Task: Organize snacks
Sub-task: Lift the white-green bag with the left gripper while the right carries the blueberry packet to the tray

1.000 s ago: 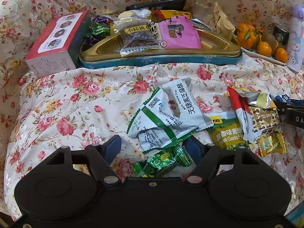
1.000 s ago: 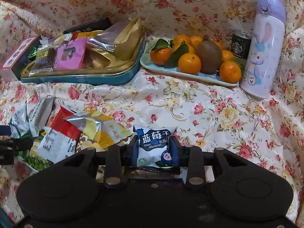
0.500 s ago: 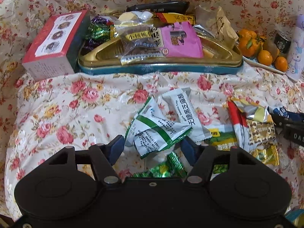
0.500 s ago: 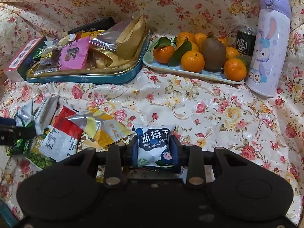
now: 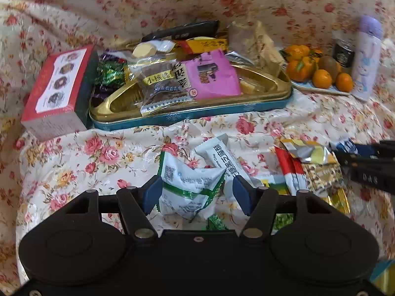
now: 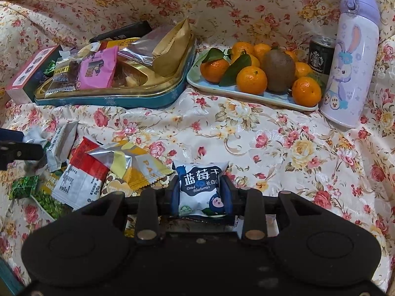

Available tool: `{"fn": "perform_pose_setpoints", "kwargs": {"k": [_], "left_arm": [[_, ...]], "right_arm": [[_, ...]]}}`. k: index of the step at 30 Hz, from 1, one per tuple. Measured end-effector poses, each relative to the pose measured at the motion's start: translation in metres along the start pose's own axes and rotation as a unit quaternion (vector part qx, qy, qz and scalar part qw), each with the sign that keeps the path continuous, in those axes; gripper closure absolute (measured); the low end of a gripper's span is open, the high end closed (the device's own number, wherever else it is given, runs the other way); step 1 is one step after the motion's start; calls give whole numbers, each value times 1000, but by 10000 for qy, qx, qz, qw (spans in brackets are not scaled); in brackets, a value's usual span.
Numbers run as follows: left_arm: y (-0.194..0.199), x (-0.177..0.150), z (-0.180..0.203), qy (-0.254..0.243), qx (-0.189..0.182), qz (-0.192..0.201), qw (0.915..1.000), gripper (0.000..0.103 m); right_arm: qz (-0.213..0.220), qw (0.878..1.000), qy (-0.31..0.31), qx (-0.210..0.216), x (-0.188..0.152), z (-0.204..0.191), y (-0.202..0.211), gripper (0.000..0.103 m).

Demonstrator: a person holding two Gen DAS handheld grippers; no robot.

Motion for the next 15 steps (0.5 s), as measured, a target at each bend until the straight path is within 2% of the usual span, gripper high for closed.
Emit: {"fn": "perform_pose_setpoints", "kwargs": {"k": [3, 8, 12, 15], "left_arm": [[2, -1, -3, -118, 159, 58, 9998, 38], [-3, 2, -16, 247, 131, 30, 9996, 38], [-13, 2, -11, -96, 275, 11, 9996, 38], [-15, -1, -6, -254, 157, 82, 9995, 38]], "right_arm": [[3, 10000, -9, 10, 0, 0, 0, 67], [28, 10000, -13, 7, 0, 0, 0, 67], [25, 10000, -16, 5, 0, 0, 0, 67], [24, 10000, -6, 9, 0, 0, 0, 67]]}}
Point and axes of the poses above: each gripper's, at about its wrist camera, not at the fingertips, and y roughly against the way its jaws point, z to its right, x to its top, the point moved 10 cm from there along -y, roughly the way its jaws point, and after that the axes turned 2 degrees about -y, right-handed, at the moved point
